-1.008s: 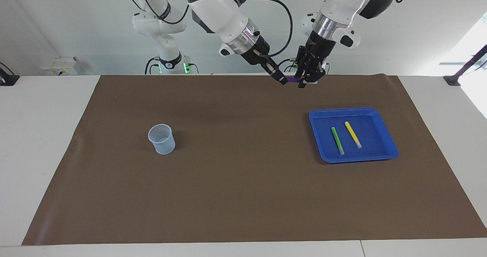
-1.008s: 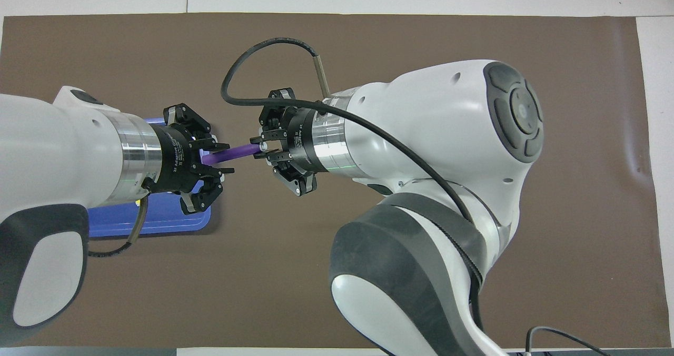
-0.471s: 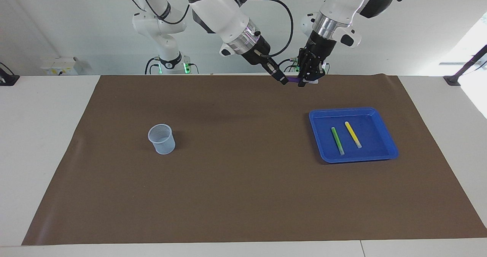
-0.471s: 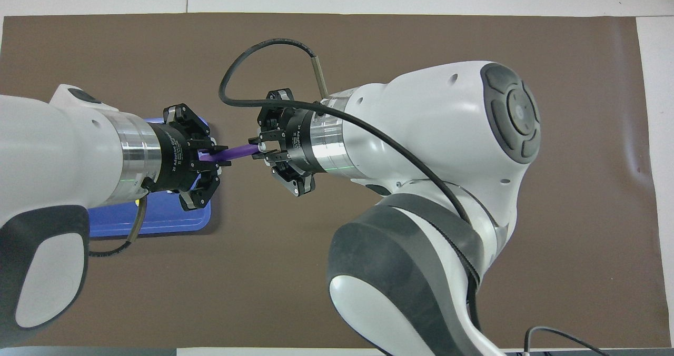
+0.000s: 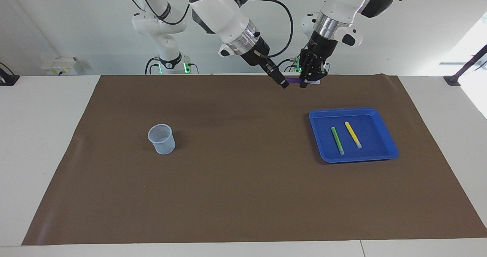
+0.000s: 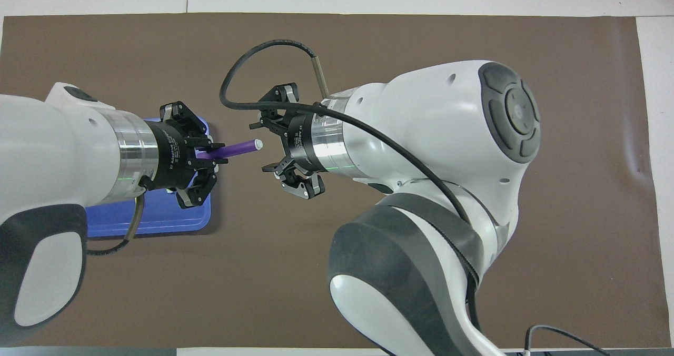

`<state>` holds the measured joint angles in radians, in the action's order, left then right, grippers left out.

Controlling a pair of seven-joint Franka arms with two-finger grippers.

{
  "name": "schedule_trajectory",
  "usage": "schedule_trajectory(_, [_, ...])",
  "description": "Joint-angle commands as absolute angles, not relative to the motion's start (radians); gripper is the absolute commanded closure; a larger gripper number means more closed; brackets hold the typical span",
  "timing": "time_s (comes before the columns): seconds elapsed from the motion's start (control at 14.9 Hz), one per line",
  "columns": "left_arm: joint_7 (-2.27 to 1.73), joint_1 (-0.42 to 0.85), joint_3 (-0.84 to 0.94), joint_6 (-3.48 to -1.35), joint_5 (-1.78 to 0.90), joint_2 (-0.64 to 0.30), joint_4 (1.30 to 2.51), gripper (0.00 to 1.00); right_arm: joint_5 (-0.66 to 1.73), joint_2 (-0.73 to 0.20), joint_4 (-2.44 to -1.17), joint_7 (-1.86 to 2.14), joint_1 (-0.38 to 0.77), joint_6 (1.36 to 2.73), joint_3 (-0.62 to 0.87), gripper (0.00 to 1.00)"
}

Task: Right arm passes pens to left for tray arrangement
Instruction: 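Open the right gripper and withdraw it while the left gripper lowers the pen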

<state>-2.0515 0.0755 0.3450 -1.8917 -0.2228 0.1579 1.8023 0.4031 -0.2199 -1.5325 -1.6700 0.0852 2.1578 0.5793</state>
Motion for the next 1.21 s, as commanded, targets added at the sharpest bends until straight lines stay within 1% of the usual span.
schedule_trajectory(0.0, [-2.034,0.072,0.333,-1.914,-0.21,0.179,1.822,1.0,0.342,-0.194,-1.538,-1.527,0.072,2.07,0.531,0.0])
schedule_trajectory(0.13, [-1.898,0.04,0.322,-1.908,-0.212,0.179,1.83,1.0,0.333,-0.157,-1.571,-1.365,0.072,1.999,0.467,0.0])
schedule_trajectory(0.34, [-1.61,-0.059,0.318,-1.869,-0.247,0.178,1.851,1.0,0.257,-0.109,-1.64,-1.063,0.072,1.91,0.362,0.0])
schedule_trajectory(0.61, [-1.135,-0.214,0.318,-1.796,-0.298,0.164,1.877,1.0,0.089,-0.066,-1.724,-0.728,0.072,1.901,0.279,0.0])
schedule_trajectory(0.74, [-0.92,-0.277,0.314,-1.795,-0.301,0.161,1.916,1.0,0.04,-0.058,-1.732,-0.561,0.072,1.891,0.226,0.0])
schedule_trajectory(1.01, [-0.475,-0.386,0.31,-1.816,-0.27,0.092,1.956,1.0,-0.028,-0.035,-1.729,-0.346,0.055,1.873,0.132,0.0])
schedule_trajectory(1.08, [-0.378,-0.393,0.31,-1.834,-0.209,0.06,1.956,1.0,-0.029,-0.028,-1.724,-0.303,0.051,1.871,0.117,0.0])
schedule_trajectory(1.14, [-0.309,-0.391,0.31,-1.862,-0.133,0.008,1.951,1.0,-0.031,-0.022,-1.721,-0.276,0.048,1.868,0.098,0.0])
